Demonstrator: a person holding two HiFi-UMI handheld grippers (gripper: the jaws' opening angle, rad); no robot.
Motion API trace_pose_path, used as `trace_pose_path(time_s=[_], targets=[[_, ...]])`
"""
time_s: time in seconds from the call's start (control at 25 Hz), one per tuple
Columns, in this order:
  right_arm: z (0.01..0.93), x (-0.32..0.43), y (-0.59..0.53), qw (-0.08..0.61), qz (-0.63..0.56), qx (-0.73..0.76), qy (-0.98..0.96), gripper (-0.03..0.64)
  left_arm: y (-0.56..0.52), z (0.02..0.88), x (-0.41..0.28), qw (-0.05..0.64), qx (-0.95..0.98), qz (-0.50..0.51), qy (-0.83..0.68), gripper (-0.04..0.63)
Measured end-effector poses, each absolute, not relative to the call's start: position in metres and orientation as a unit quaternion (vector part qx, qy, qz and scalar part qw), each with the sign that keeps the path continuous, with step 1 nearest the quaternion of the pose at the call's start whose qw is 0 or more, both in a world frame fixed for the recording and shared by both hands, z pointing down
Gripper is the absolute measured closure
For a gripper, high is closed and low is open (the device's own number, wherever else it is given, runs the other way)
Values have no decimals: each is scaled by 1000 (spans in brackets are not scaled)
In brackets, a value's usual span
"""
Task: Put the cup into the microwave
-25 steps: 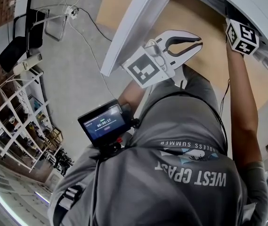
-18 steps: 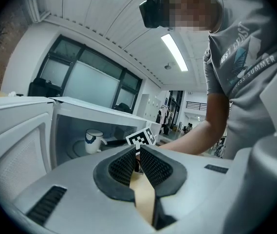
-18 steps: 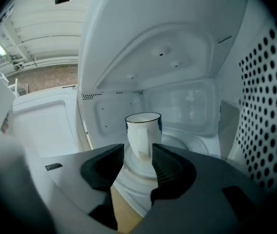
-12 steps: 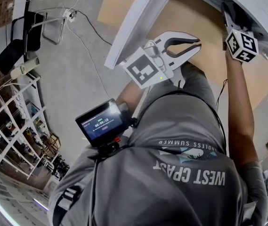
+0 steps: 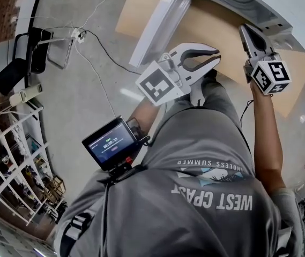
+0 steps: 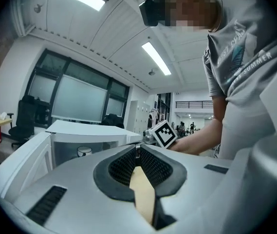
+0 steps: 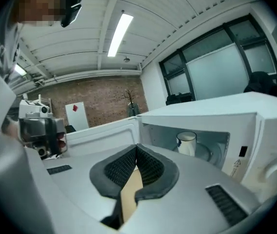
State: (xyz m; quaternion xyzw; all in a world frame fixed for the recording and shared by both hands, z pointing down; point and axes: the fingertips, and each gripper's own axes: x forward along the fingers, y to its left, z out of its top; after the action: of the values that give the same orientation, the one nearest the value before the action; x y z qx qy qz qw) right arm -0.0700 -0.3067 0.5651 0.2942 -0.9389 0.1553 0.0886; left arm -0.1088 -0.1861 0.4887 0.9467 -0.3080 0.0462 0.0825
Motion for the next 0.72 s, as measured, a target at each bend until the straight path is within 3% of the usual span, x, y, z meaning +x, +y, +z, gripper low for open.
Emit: trace_pose_path(time_s=[0.64, 0.72], targets=[[444, -82, -134, 66, 33, 273, -959, 598, -97, 458, -106, -4, 968, 37, -249, 571], [401, -65, -115, 67, 18, 286, -956, 598, -84, 420, -91, -16, 971, 30, -235, 571]])
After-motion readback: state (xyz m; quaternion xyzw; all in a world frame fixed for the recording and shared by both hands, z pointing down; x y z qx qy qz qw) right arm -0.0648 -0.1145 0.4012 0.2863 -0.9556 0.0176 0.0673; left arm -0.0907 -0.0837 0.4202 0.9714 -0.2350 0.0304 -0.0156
